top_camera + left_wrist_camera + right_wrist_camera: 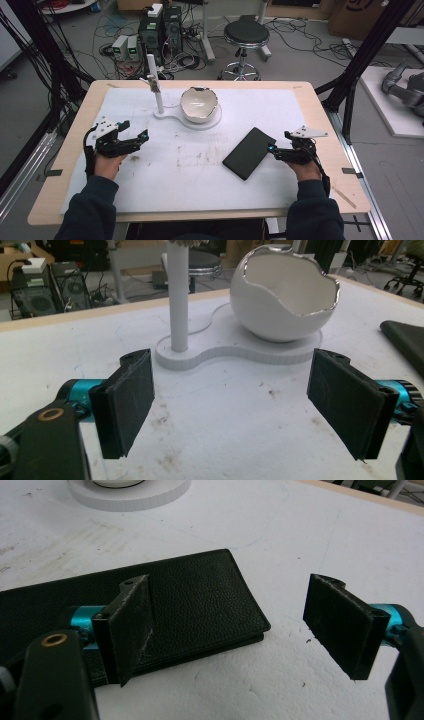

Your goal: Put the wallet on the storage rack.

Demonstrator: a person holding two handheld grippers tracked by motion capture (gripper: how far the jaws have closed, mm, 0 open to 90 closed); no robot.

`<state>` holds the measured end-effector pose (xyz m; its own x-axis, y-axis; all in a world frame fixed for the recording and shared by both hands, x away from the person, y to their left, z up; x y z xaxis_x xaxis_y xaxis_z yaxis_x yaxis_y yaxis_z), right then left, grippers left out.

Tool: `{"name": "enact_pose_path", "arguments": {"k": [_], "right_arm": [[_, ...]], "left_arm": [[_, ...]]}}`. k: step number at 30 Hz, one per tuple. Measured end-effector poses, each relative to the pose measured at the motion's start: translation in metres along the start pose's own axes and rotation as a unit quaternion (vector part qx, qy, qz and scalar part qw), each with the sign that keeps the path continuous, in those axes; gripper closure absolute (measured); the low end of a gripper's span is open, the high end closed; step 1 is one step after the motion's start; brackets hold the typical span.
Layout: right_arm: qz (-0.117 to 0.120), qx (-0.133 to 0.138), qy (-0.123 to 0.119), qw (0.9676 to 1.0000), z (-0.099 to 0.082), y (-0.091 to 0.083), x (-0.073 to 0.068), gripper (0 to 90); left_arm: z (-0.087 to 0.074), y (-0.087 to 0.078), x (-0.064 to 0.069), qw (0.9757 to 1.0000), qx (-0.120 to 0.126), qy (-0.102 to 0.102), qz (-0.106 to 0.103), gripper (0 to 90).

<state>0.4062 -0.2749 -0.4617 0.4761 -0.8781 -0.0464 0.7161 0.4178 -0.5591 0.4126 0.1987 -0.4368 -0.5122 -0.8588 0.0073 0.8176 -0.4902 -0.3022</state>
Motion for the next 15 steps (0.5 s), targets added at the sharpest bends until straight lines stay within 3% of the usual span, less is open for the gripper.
{"name": "enact_pose_path", "arguments": {"k": [5,9,15], "right_arm": [[0.024,-0.032,-0.012,0.9991,-0.01,0.008,-0.012,20.8],[0.051,-0.08,-0.041,0.9947,-0.023,0.019,-0.026,20.8],[0.047,-0.079,-0.011,0.9957,-0.024,0.018,-0.023,20.8]], "left_arm": [[-0.006,0.002,0.002,0.9999,-0.012,0.005,-0.008,19.0],[-0.006,0.003,0.007,0.9996,-0.014,0.018,-0.014,19.1],[-0.008,0.002,0.011,0.9996,-0.016,0.017,-0.014,19.7]]}}
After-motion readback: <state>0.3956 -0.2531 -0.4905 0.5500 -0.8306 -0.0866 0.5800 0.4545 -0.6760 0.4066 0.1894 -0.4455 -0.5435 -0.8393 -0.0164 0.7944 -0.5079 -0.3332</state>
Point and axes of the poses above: each handheld gripper's, and its own axes: y roughly forward along the jaws, z roughly out of its top, x roughly to its right, the point moved 9 cm from there along y, roughly forward along the jaws, and after that the axes turned 5 degrees about y, right-handed, at the moved point
